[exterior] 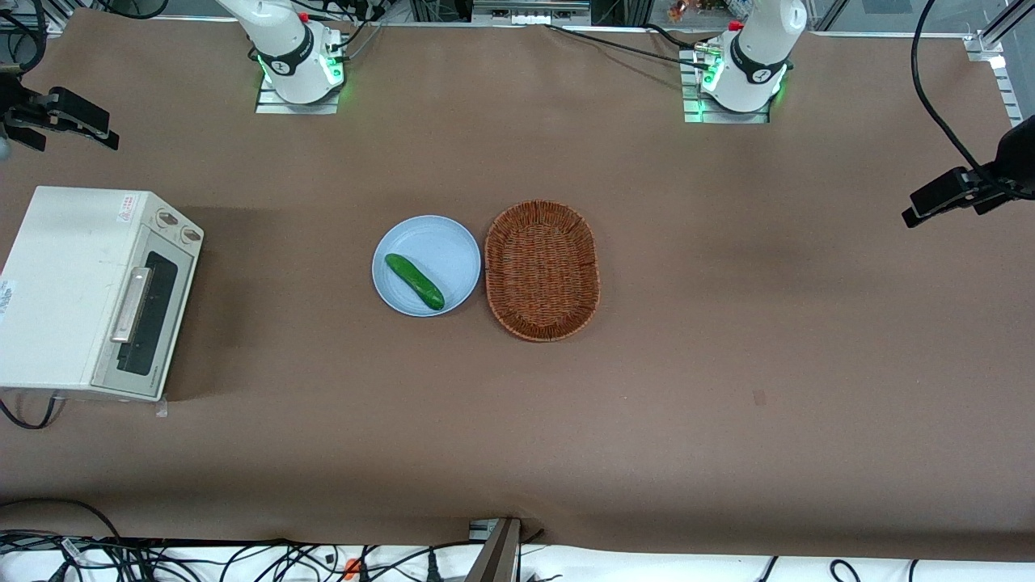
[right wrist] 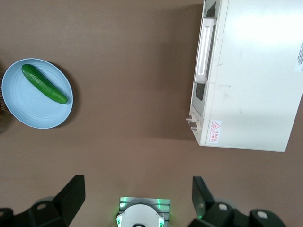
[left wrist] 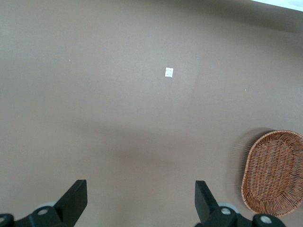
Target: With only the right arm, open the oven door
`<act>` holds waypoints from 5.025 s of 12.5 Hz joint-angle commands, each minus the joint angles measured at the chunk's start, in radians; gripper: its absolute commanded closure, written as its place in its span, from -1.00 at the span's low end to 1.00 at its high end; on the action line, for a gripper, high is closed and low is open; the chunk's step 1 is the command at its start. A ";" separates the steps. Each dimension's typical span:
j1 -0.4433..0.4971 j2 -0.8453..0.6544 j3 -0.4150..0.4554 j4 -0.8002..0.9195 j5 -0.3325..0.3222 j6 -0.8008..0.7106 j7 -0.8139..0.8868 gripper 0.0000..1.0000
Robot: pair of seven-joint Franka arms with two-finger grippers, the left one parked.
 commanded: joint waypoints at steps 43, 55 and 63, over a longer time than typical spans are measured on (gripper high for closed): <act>0.135 0.307 0.016 -0.084 -0.339 0.081 0.049 0.90; 0.072 0.474 -0.003 -0.059 -0.559 0.318 0.013 1.00; 0.048 0.502 -0.004 -0.059 -0.568 0.361 -0.002 1.00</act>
